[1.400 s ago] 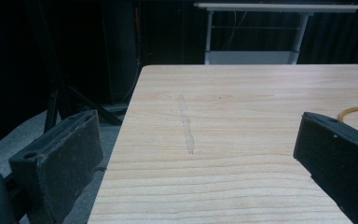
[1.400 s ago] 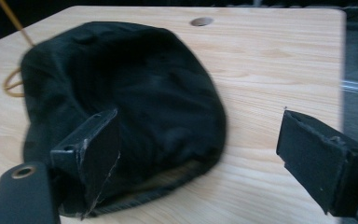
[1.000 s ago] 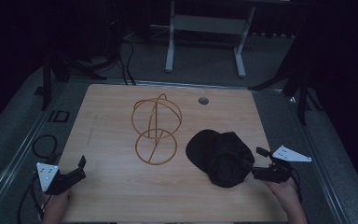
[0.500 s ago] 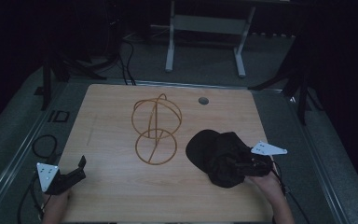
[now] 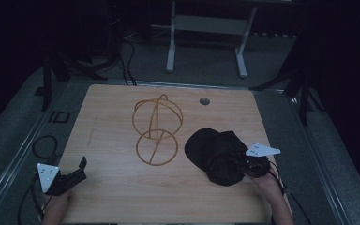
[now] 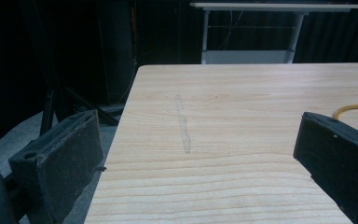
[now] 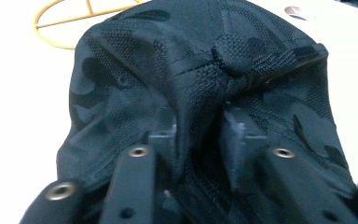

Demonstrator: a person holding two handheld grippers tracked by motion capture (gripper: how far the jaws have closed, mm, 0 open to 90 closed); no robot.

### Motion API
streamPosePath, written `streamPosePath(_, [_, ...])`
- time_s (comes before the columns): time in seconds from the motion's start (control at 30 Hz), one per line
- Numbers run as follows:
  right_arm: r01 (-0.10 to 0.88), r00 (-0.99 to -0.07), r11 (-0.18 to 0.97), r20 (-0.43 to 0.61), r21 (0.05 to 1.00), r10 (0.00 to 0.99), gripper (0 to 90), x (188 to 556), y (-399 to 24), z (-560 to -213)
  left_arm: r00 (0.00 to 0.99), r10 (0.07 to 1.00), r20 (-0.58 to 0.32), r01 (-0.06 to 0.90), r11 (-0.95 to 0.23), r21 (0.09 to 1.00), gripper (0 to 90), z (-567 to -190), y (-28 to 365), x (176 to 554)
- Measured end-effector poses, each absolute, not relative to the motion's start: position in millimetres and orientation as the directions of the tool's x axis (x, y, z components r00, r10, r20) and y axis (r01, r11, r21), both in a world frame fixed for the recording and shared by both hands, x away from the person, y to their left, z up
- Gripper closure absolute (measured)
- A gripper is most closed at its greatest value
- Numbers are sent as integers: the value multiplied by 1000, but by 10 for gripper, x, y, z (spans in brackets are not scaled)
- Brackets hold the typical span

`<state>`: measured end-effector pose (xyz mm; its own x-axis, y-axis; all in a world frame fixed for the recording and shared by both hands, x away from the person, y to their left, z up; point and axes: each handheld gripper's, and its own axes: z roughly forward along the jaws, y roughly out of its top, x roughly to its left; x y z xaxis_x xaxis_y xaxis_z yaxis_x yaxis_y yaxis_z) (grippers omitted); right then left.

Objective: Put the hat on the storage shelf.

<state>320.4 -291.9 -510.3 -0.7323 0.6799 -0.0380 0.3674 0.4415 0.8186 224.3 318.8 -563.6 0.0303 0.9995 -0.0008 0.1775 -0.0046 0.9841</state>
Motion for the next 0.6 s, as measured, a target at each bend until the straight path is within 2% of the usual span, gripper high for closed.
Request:
streamPosePath(0.07, [364, -730, 444, -45, 819, 682, 754, 3191, -2913, -5094, 30, 1000, -2, 178, -4, 984, 18, -5636, 3189, 2244])
streamPosePath(0.1, [364, -730, 444, -45, 819, 682, 754, 3191, -2913, -5094, 30, 1000, -2, 178, -4, 984, 18, -5636, 3189, 2244])
streamPosePath(0.13, [355, -723, 445, -60, 822, 689, 820, 3171, -2910, -5072, 31, 1000, -1, 178, -5, 984, 18, -5636, 3188, 2243])
streamPosePath(0.17, [355, -723, 445, -60, 822, 689, 820, 3171, -2910, -5072, 31, 1000, -1, 178, -5, 984, 17, -5636, 3188, 2243])
streamPosePath(0.2, [347, -709, 439, -75, 829, 701, 863, 3157, -2908, -5045, 31, 1000, -1, 177, -5, 984, 17, -5636, 3188, 2243])
streamPosePath(0.6, [334, -679, 363, -45, 870, 733, 878, 3118, -2926, -4781, 33, 999, 0, 177, -6, 984, 17, -5636, 3189, 2243])
